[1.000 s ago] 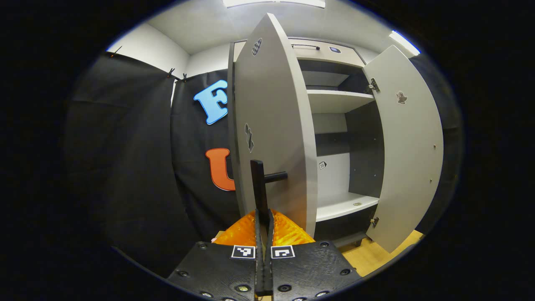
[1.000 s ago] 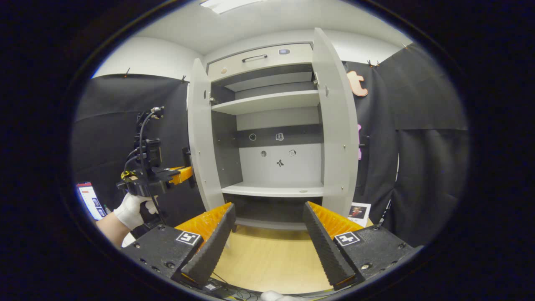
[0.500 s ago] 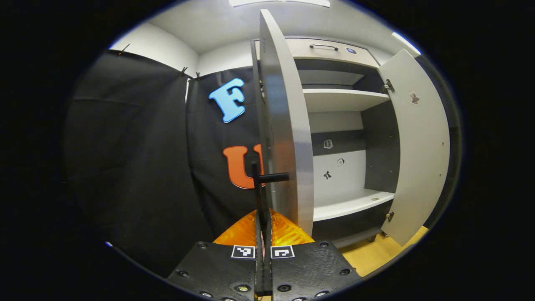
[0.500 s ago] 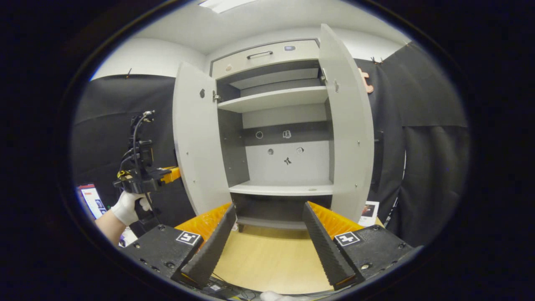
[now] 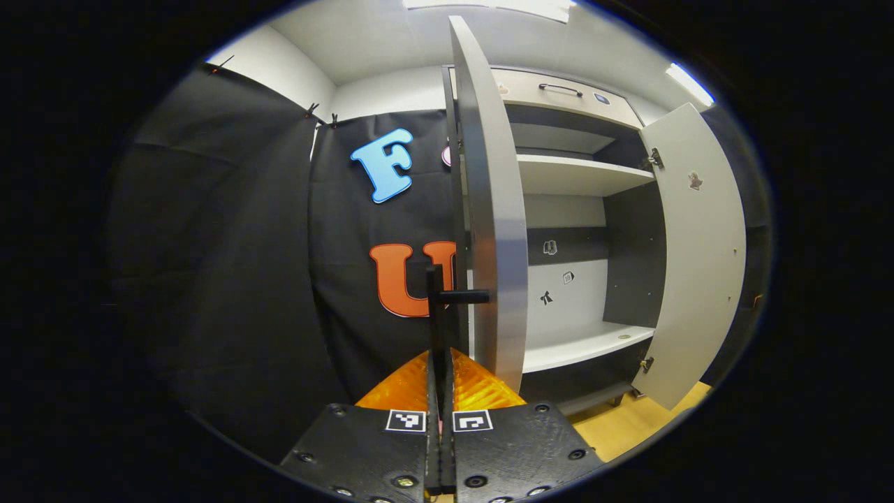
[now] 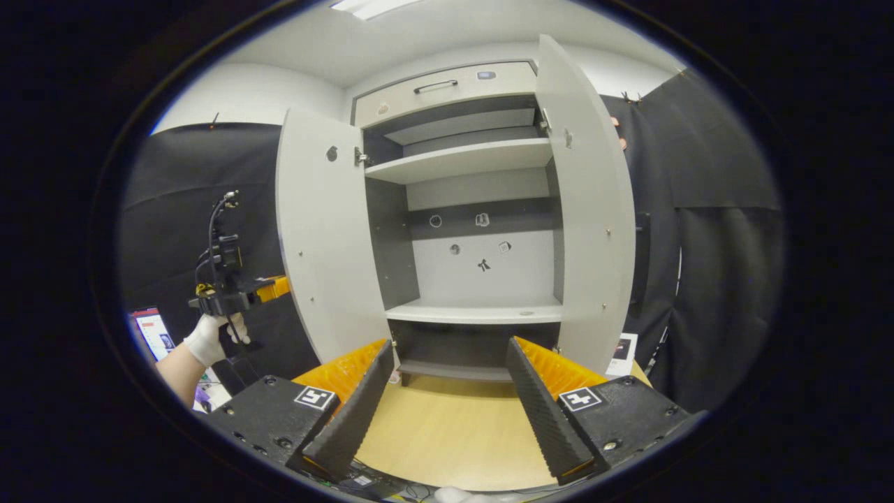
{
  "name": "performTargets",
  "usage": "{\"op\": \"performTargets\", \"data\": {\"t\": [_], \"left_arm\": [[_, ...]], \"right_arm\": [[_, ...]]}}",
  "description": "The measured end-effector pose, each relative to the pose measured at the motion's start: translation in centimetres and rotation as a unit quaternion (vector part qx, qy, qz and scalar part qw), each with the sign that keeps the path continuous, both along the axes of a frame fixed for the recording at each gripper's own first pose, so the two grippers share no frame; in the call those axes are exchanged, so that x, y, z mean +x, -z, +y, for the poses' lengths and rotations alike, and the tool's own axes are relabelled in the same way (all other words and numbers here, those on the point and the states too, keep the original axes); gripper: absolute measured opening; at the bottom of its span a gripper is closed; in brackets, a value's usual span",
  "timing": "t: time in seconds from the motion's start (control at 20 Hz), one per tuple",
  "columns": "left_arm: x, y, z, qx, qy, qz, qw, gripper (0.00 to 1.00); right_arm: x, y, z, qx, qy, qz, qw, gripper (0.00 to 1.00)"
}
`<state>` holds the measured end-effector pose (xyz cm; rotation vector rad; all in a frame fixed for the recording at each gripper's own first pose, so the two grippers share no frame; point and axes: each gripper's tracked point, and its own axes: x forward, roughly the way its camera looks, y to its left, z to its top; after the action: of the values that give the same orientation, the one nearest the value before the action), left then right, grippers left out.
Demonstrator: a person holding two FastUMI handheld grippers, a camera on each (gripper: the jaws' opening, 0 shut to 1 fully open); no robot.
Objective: Open the right door of the double-door shoe cabinet with the right hand, and open the left door with the left hand.
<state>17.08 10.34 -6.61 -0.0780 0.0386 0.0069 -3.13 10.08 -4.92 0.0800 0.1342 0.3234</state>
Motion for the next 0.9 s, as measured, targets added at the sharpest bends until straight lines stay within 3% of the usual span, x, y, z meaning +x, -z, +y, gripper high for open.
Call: {"op": "performTargets", "data": {"t": [0.15, 0.25, 0.3, 0.35, 0.4, 0.45, 0.5, 0.9], "left_arm": [[-0.4, 0.2, 0.7, 0.008, -0.01, 0.009, 1.0, 0.01], [-0.7, 0.4, 1.8, 0.002, -0.022, 0.012, 1.0, 0.21], [-0.7, 0.6, 2.3, -0.005, -0.027, 0.012, 1.0, 0.53], [-0.9, 0.6, 2.7, -0.014, -0.031, 0.014, 0.999, 0.43], [-0.9, 0.7, 2.8, -0.018, -0.035, 0.018, 0.999, 0.61], [-1.0, 0.8, 3.2, -0.018, -0.037, 0.02, 0.999, 0.67], [-1.0, 0.8, 3.2, -0.017, -0.041, 0.022, 0.999, 0.89], [-3.6, -0.5, 4.1, 0.018, -0.084, 0.014, 0.996, 0.94]], "right_arm": [[-0.1, 0.0, 0.2, -0.001, -0.003, 0.001, 1.0, 1.0], [-0.2, -0.1, 0.3, -0.002, -0.006, 0.001, 1.0, 1.0], [-0.2, -0.1, 0.4, -0.002, -0.007, 0.001, 1.0, 1.0], [-0.1, 0.0, 0.4, -0.004, -0.008, 0.002, 1.0, 1.0], [-0.1, -0.1, 0.6, -0.003, -0.008, 0.002, 1.0, 1.0], [0.0, -0.1, 0.6, -0.004, -0.009, 0.002, 1.0, 1.0], [0.0, -0.1, 0.6, -0.004, -0.011, 0.003, 1.0, 1.0], [0.3, -0.6, 0.5, -0.001, -0.012, -0.003, 1.0, 1.0]]}}
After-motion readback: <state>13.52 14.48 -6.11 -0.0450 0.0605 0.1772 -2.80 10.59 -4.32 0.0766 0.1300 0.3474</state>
